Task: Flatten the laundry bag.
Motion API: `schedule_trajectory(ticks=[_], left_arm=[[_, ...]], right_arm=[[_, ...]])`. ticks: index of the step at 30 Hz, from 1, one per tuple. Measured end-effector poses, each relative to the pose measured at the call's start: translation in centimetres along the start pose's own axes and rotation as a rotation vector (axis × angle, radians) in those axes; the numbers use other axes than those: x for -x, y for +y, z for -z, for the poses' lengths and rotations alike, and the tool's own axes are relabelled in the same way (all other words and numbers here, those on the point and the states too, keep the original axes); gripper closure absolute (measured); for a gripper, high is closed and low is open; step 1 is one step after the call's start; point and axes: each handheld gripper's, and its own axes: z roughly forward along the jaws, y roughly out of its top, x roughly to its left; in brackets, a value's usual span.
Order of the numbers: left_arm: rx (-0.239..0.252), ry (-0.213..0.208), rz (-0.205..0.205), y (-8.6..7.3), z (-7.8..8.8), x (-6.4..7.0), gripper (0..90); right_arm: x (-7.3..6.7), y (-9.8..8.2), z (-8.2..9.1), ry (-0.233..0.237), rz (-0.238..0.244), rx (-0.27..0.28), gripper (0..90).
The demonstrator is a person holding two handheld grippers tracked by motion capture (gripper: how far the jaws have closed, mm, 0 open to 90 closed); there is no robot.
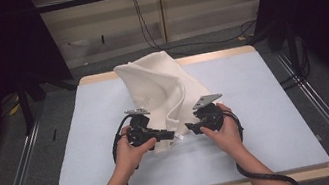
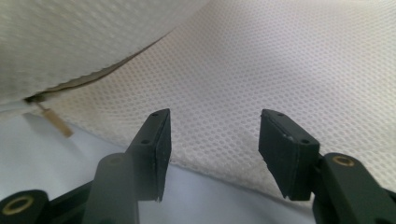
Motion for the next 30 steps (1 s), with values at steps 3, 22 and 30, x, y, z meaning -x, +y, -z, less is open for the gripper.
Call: schedule_trajectory(ticks=[3, 22, 30], left_arm=[[-0.008, -0.004, -0.004, 0.0, 0.2, -0.1, 83.1], [0.104, 0.144, 0.026, -0.4, 6.5, -1.1, 83.3], [0.119, 0.304, 0.082, -3.0, 10.2, -3.1, 83.6]], right_arm=[[0.0, -0.2, -1.1, -0.003, -0.017, -0.026, 46.0], [0.5, -0.3, -1.1, -0.032, -0.029, -0.030, 90.0], [0.9, -0.3, -1.0, -0.042, -0.040, -0.038, 90.0]])
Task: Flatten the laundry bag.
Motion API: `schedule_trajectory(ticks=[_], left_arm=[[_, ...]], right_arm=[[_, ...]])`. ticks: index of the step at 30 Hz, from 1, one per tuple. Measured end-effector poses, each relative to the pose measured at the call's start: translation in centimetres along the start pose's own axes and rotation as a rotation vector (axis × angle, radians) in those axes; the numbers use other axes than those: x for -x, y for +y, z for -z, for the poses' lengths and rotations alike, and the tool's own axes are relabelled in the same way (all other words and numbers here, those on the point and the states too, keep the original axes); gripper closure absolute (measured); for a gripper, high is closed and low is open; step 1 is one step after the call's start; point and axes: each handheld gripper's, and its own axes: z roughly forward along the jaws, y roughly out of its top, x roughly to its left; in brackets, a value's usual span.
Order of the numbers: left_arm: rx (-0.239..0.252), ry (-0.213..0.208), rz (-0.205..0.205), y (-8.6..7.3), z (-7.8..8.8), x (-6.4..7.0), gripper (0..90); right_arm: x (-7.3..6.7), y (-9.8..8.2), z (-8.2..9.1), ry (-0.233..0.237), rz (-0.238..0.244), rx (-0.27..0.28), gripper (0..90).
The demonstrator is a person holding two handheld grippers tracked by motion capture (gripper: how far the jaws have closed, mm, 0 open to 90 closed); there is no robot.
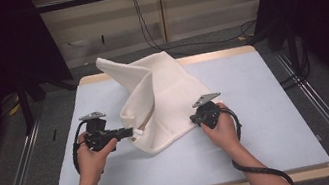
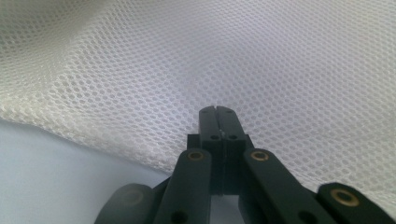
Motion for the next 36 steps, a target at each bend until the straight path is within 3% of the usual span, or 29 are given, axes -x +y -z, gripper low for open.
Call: schedule_trajectory(ticks=[7, 11, 14, 16, 18, 19, 20, 22, 24, 25, 27, 32, 33, 35, 36], left_arm=[[-0.016, 0.015, 0.037, -1.5, 0.4, -0.8, 83.3], [-0.032, 0.002, 0.030, -1.8, -0.1, -0.4, 82.1], [-0.045, -0.013, 0.016, -2.0, -0.5, 0.1, 79.2], [-0.052, -0.020, 0.002, -2.0, -0.7, 0.4, 73.3], [-0.078, -0.002, -0.051, -1.8, -0.8, 0.6, 56.8], [-0.092, 0.012, -0.063, -1.7, -0.8, 0.8, 47.9], [-0.101, 0.016, -0.075, -1.7, -0.7, 0.9, 44.0], [-0.090, 0.006, -0.068, -1.6, -0.5, 0.9, 38.3], [-0.085, 0.037, -0.088, -1.5, -0.1, 0.8, 31.7], [-0.075, 0.046, -0.082, -1.4, 0.0, 0.8, 28.9], [-0.060, 0.050, -0.077, -1.3, 0.3, 0.5, 25.2], [-0.048, 0.071, -0.051, -1.3, -0.2, -0.5, 25.9], [-0.049, 0.055, -0.043, -1.4, -0.6, -0.8, 27.1], [-0.064, 0.056, -0.039, -1.6, -1.3, -1.2, 31.1], [-0.079, 0.053, -0.039, -1.7, -1.6, -1.3, 38.1]], right_arm=[[0.6, 0.0, 0.2, -0.009, 0.004, -0.009, 90.0], [1.3, -0.3, 0.5, -0.013, -0.029, -0.003, 90.0], [1.9, -0.4, 0.8, -0.030, -0.028, -0.014, 90.0], [2.4, -0.6, 1.0, -0.052, -0.023, -0.023, 90.0], [3.0, -0.8, 1.3, -0.064, -0.041, -0.028, 90.0], [3.2, -0.8, 1.3, -0.077, -0.026, -0.028, 90.0], [3.5, -0.9, 1.4, -0.086, -0.026, -0.030, 90.0], [4.0, -1.1, 1.5, -0.095, -0.029, -0.026, 90.0], [4.4, -1.2, 1.7, -0.097, -0.060, -0.023, 90.0], [4.7, -1.3, 1.8, -0.123, -0.046, -0.027, 90.0], [5.1, -1.5, 2.0, -0.127, -0.052, -0.023, 90.0], [5.9, -1.9, 2.3, -0.140, -0.046, -0.019, 90.0], [6.0, -1.9, 2.4, -0.139, -0.050, -0.018, 90.0], [5.9, -1.8, 2.4, -0.151, -0.037, -0.019, 90.0], [5.8, -1.8, 2.4, -0.147, -0.034, -0.019, 90.0]])
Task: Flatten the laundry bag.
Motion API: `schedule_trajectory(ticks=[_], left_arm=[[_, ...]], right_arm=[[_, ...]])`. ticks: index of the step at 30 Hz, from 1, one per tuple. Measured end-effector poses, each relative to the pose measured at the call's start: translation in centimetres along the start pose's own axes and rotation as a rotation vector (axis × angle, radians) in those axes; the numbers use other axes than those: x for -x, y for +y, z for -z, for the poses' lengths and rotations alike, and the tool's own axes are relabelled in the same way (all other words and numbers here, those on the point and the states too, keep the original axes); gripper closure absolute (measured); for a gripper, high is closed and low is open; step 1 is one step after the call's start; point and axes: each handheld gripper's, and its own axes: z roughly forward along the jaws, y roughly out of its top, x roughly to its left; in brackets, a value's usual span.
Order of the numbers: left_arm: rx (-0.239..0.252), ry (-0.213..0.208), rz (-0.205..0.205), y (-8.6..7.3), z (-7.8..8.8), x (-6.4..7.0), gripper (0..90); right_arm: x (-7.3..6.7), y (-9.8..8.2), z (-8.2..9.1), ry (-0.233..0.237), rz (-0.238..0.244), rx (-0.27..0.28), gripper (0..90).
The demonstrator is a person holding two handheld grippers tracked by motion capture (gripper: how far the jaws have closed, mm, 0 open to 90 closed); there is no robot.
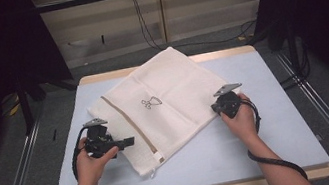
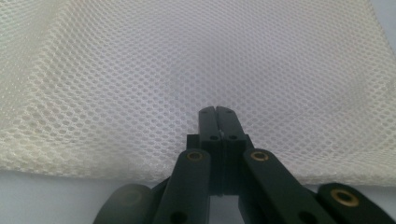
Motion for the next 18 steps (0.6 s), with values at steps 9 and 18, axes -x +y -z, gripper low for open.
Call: schedule_trajectory(ticks=[9, 18], left_arm=[[-0.093, -0.064, 0.055, -0.1, -1.5, 1.3, 85.5], [-0.127, -0.117, -0.015, 0.1, -4.1, 5.4, 81.2]], right_arm=[[-3.0, 0.4, 1.7, 0.127, -0.010, 0.061, 74.1], [-8.8, 0.3, 2.5, 0.277, 0.054, 0.071, 45.5]])
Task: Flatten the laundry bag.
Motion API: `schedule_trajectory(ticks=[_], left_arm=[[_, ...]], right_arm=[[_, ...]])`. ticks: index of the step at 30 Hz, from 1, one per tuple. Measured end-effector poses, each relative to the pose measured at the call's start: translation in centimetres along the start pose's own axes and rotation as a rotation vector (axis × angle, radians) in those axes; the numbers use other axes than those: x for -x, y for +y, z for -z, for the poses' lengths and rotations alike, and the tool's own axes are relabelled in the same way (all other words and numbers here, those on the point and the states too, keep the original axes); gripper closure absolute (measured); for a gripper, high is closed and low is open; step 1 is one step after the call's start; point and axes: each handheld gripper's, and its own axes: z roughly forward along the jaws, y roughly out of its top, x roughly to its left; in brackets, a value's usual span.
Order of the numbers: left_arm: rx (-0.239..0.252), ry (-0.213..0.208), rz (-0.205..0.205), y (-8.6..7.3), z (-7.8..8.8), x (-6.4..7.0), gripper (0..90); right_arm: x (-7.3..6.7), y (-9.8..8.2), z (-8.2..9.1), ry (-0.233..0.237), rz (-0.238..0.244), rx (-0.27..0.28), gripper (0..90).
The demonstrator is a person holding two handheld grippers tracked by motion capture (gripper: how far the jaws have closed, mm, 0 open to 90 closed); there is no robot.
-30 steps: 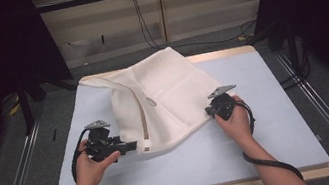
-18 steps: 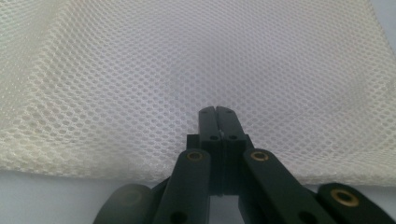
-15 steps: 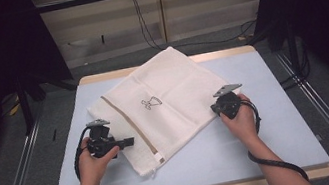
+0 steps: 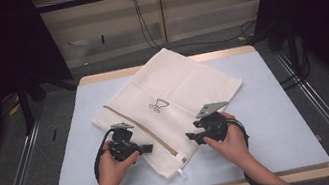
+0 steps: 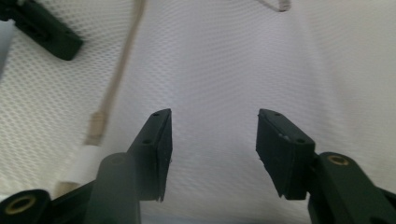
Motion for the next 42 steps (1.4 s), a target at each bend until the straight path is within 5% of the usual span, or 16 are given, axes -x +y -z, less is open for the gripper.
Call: schedule_trajectory(ticks=[2, 5, 13, 21, 23, 27, 32, 36, 39, 42], left_arm=[[0.003, -0.010, 0.001, 0.1, -0.5, 0.4, 81.3], [-0.004, -0.028, -0.010, 0.0, -0.9, 0.5, 84.8], [-0.008, -0.031, -0.025, 0.1, -1.1, 0.6, 85.6], [-0.011, -0.053, -0.048, 0.3, -1.7, 1.4, 85.5], [-0.016, -0.050, -0.054, 0.3, -1.7, 1.4, 85.5], [-0.016, -0.055, -0.054, 0.3, -1.7, 1.2, 83.8], [-0.019, -0.056, -0.050, 0.3, -1.1, 0.7, 57.1], [0.006, 0.008, -0.007, -0.3, 0.5, -0.9, 36.6], [0.033, 0.072, -0.033, -0.8, 2.1, -2.2, 24.3], [0.025, 0.118, -0.031, -1.3, 3.0, -3.2, 22.6]], right_arm=[[-1.0, -0.2, -0.5, 0.034, 0.010, -0.014, 42.6], [-1.7, -0.6, -1.0, 0.026, 0.035, -0.026, 41.8], [-1.3, -0.7, -1.5, -0.001, 0.064, -0.088, 36.1], [-2.6, -0.4, -1.6, 0.052, 0.032, -0.064, 22.5], [-2.9, -0.7, -1.9, 0.044, 0.012, -0.064, 20.0], [-3.4, -0.8, -2.1, 0.011, 0.065, -0.083, 23.0], [-3.6, -0.6, -2.0, 0.009, 0.081, -0.104, 31.6], [-3.5, -0.9, -1.7, -0.001, 0.080, -0.098, 35.0], [-3.2, -1.2, -1.6, 0.010, 0.062, -0.075, 36.3], [-3.1, -1.1, -1.6, 0.017, 0.070, -0.079, 36.4]])
